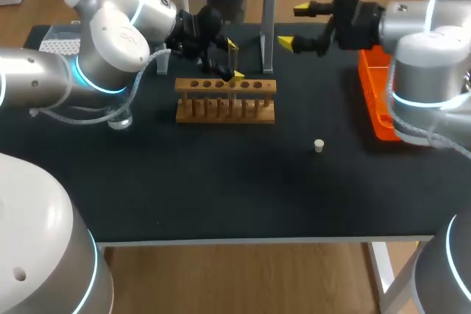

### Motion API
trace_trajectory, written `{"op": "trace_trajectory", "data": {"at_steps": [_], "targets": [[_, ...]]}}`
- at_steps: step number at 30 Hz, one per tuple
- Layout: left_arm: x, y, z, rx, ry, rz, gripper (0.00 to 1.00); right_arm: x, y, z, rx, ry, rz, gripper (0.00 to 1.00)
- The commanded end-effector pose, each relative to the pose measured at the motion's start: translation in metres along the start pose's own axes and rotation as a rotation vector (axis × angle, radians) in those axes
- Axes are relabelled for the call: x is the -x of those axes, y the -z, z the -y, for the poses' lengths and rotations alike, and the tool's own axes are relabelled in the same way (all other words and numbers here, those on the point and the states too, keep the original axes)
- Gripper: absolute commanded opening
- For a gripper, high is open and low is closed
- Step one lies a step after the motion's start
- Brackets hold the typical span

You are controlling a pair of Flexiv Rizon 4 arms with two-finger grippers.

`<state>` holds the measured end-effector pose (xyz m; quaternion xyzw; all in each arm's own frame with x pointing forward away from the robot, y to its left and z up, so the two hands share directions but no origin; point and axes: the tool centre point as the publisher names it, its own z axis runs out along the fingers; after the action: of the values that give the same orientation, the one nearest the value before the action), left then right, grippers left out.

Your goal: Invert the test tube, pick up the pipette, mount the tip to pipette, aspirate from beaker and dispense into the tube, eject the tip, return the pipette, and cap with the stopper.

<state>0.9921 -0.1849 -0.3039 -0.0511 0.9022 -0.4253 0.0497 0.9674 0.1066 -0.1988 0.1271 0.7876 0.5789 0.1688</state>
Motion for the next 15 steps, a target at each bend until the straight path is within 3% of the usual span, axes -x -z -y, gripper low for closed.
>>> {"op": "trace_trajectory", "data": {"at_steps": [1, 7, 15], "targets": [[0.0, 0.0, 0.0, 0.002, 0.0, -0.002, 1.0, -0.021, 0.089, 0.011, 0.011, 0.003, -0.008, 1.0], [0.0, 0.0, 0.0, 0.002, 0.0, -0.002, 1.0, -0.047, 0.125, 0.022, 0.02, -0.005, -0.045, 1.0], [0.0, 0.0, 0.0, 0.002, 0.0, -0.002, 1.0, -0.086, 0.147, 0.051, -0.015, -0.011, -0.092, 1.0]]}}
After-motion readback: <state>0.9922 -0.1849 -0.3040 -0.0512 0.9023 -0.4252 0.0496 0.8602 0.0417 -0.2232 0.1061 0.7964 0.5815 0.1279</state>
